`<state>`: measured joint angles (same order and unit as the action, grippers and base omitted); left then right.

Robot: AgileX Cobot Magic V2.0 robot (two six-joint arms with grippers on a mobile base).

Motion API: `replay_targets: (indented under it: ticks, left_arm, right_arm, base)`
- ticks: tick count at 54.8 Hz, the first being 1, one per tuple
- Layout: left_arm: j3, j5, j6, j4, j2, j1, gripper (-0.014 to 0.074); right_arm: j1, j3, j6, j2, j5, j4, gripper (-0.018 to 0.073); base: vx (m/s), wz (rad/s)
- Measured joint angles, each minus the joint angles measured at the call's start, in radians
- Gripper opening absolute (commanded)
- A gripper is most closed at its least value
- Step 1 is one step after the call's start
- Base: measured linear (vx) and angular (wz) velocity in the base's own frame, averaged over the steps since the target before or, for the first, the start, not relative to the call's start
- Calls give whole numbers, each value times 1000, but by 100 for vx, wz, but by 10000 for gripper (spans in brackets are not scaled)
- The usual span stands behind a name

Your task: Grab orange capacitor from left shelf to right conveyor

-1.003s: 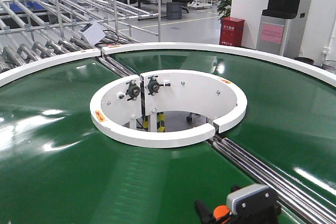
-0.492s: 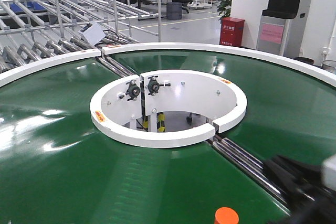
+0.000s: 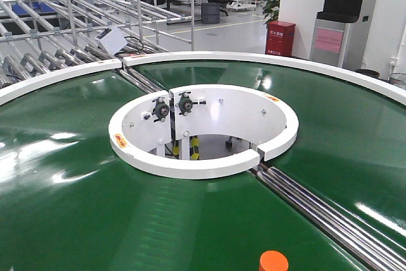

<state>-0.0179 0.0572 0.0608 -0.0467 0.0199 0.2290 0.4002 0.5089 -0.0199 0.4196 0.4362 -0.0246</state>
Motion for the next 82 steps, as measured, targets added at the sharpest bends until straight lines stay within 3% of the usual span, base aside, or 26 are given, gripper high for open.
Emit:
replay_targets:
  ticks: [20,22,33,43,53,82]
  left_arm:
    - [0,0,0,0,0,0,-6]
    - [0,0,0,0,0,0,-6]
    - [0,0,0,0,0,0,-6]
    - [0,0,0,0,0,0,-6]
    - [0,0,0,0,0,0,-6]
    - [0,0,0,0,0,0,-6]
  right_arm:
    - [-15,-26,0,-27,-7,12,-12]
    - [-82,-89,0,-66,-53,31,-12]
    - [-299,-343,3,-255,-207,35,-12]
    - [-421,-524,48,-422,-278,41,-12]
    - [-437,-539,52,-427,-340,41,-12]
    - [-437,-539,52,-427,-341,41,-12]
  base:
    - [0,0]
    - [0,0]
    - [0,0]
    - [0,0]
    - [0,0]
    - [0,0]
